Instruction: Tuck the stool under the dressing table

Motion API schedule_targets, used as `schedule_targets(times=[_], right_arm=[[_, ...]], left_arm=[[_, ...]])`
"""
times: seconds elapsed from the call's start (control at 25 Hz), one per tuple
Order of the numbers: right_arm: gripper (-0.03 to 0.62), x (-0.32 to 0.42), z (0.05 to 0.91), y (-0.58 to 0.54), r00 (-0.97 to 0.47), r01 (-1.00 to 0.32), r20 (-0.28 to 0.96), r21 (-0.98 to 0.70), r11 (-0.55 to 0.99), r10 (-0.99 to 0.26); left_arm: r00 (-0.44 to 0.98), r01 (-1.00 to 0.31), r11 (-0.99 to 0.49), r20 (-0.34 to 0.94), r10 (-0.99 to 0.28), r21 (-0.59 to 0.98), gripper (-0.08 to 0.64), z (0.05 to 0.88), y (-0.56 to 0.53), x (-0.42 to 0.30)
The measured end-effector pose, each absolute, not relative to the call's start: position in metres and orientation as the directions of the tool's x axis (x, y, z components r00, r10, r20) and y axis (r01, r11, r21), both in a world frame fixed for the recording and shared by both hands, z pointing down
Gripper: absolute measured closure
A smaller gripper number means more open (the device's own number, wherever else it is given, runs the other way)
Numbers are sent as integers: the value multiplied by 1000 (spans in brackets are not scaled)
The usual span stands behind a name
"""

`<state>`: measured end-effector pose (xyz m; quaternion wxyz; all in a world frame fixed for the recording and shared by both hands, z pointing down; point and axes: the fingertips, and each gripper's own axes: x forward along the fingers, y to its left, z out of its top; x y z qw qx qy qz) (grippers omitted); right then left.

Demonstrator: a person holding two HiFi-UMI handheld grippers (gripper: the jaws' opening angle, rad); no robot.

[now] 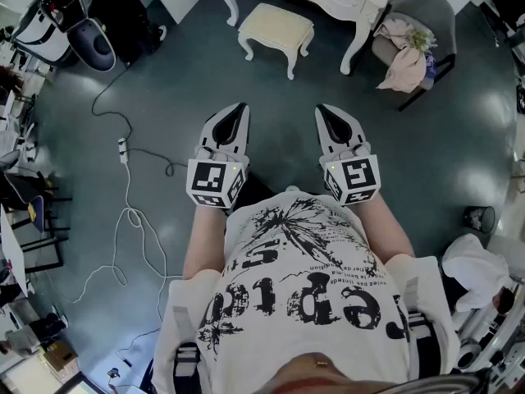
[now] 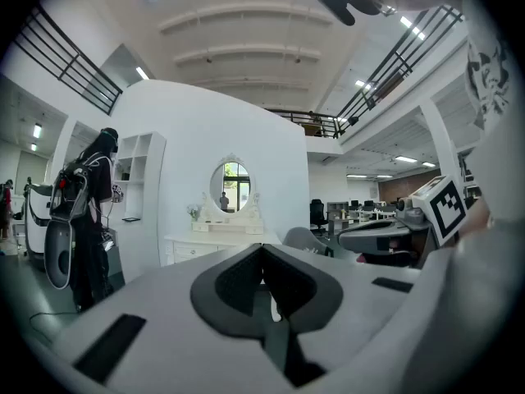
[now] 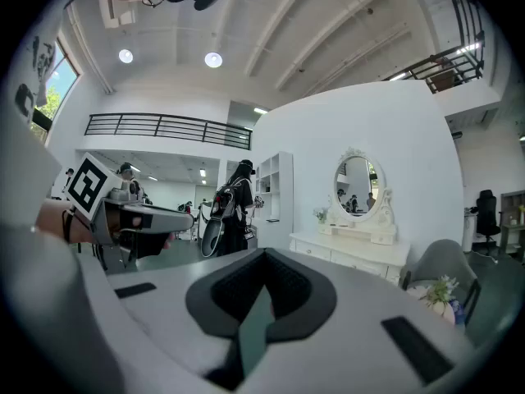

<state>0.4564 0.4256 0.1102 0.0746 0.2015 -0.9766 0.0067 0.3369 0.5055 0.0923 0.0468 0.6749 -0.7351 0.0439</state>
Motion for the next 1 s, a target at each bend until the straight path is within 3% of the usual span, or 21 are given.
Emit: schedule_targets(times=[0.68,1.0], right_arm=[[575,442,114,425,-902,-421,122,-37,906,-414],[575,371,139,382,-863,-479,203,-43,877,-462]], left_arm=[[-45,-999,48,143,-989,19,540,96,501,324],[-9,-998,20,186,-983,57,540,120,462,253]])
